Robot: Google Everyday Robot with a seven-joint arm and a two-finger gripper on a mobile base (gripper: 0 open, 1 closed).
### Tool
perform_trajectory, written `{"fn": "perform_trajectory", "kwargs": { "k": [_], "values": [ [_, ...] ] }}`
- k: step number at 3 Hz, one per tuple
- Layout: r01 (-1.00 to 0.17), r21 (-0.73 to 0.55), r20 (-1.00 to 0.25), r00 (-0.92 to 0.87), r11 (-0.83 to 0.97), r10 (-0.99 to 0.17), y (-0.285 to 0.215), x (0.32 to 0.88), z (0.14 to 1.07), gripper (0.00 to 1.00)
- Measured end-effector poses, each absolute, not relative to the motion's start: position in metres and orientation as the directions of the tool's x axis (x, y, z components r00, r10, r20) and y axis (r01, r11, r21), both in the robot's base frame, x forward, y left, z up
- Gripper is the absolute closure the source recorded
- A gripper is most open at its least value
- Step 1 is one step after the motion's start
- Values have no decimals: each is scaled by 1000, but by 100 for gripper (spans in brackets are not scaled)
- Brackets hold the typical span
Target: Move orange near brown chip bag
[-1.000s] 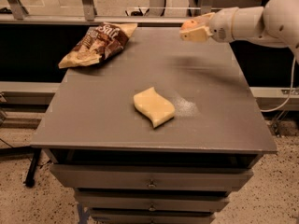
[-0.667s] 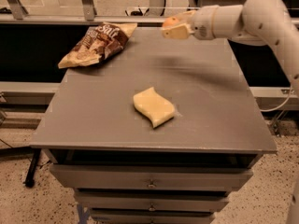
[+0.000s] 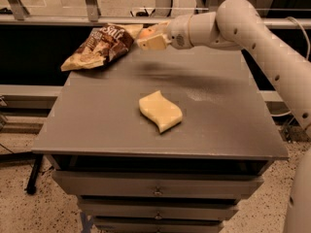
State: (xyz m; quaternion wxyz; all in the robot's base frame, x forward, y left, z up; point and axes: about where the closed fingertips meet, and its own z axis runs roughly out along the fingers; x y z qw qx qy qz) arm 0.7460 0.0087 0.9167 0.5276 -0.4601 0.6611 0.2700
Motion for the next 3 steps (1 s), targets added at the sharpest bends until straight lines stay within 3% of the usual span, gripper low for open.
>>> {"fn": "perform_trajectory", "kwargs": {
  "k": [3],
  "values": [
    [-937,-37,-936,-89,347,-340,78,755,859,100]
  ]
}}
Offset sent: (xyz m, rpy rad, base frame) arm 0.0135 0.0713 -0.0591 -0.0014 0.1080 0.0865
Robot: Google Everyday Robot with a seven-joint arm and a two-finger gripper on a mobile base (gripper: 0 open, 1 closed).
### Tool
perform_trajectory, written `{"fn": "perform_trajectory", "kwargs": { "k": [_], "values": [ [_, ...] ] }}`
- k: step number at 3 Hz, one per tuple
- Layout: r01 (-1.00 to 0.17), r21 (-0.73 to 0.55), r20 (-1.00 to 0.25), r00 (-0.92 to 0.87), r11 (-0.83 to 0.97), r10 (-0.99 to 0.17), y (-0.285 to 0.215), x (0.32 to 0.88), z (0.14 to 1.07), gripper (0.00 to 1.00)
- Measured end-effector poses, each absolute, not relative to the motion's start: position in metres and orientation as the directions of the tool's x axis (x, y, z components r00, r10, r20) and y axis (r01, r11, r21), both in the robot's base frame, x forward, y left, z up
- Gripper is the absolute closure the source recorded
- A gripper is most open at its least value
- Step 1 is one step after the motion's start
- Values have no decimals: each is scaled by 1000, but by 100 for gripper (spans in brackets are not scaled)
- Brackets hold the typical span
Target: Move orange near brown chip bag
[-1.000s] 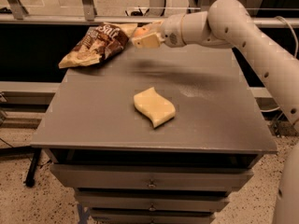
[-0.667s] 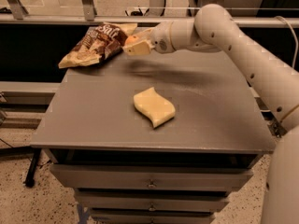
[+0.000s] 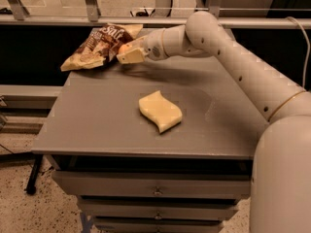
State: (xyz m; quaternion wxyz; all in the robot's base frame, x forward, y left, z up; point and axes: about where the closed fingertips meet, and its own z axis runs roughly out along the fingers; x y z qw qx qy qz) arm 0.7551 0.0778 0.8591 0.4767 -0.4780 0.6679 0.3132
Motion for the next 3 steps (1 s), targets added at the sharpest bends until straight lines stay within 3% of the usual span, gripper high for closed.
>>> {"fn": "perform_trajectory", "kwargs": {
  "k": [1,3],
  "values": [
    [-939,-23,-932,-105,344,-348,88,759,851,82],
    [-938,-9,-933,-116,346,-341,100,764,849,35]
  ]
}}
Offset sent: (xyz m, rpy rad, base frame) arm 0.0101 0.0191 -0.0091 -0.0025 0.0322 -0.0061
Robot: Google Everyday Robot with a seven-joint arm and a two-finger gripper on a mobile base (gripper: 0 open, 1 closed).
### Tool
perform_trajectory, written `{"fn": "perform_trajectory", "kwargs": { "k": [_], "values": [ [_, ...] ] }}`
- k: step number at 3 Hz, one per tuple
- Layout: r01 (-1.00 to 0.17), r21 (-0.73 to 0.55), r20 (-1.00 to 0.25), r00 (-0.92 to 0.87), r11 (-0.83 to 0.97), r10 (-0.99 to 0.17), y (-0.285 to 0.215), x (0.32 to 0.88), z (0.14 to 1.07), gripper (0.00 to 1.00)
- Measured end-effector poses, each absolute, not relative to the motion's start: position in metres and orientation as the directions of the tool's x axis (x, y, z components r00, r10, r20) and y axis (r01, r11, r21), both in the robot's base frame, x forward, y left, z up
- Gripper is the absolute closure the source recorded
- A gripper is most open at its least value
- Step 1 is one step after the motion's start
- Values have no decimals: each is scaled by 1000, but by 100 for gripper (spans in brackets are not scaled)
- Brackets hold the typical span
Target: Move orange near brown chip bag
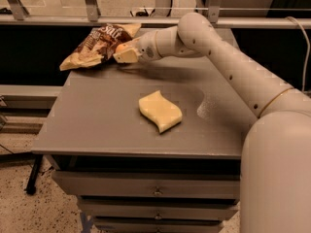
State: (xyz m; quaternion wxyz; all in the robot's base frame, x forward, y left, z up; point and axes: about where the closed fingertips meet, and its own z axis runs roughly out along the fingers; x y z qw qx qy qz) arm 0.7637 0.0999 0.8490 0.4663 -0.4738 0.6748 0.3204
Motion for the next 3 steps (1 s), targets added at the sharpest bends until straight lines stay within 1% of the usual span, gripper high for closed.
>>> {"fn": "perform_trajectory", "kwargs": {
  "k": [1,2,3],
  "values": [
    [-936,-4,-934,-122,352,-335,103,766,848,0],
    [-936,-3,-934,-123,353,-335,103,766,848,0],
    [-919,3,-944,-132,393,-303,82,769,858,0]
  ]
}}
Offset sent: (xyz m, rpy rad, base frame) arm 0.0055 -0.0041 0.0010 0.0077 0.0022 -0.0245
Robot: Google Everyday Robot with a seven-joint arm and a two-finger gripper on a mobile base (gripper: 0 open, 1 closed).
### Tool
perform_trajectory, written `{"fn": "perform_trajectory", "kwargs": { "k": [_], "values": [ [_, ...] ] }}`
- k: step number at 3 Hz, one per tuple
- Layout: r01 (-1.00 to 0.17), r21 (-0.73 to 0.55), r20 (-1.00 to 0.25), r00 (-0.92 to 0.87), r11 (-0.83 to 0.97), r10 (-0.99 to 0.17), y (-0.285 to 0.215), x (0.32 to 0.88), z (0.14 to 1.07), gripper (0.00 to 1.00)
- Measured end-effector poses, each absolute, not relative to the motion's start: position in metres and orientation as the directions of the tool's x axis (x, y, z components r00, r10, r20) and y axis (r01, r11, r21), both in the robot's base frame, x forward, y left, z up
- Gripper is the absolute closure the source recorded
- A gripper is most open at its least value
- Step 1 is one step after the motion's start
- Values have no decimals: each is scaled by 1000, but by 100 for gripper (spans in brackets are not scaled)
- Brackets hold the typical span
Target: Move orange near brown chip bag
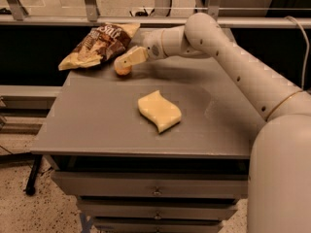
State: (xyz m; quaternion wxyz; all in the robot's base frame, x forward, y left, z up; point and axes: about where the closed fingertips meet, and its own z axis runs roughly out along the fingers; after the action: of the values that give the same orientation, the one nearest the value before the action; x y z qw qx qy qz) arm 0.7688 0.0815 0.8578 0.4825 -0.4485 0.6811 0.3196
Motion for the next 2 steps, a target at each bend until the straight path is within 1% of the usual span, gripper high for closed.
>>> {"fn": "perform_trajectory", "kwargs": {
  "k": [2],
  "values": [
    [-821,11,-966,-157,571,-206,-19,771,894,0]
  ]
}}
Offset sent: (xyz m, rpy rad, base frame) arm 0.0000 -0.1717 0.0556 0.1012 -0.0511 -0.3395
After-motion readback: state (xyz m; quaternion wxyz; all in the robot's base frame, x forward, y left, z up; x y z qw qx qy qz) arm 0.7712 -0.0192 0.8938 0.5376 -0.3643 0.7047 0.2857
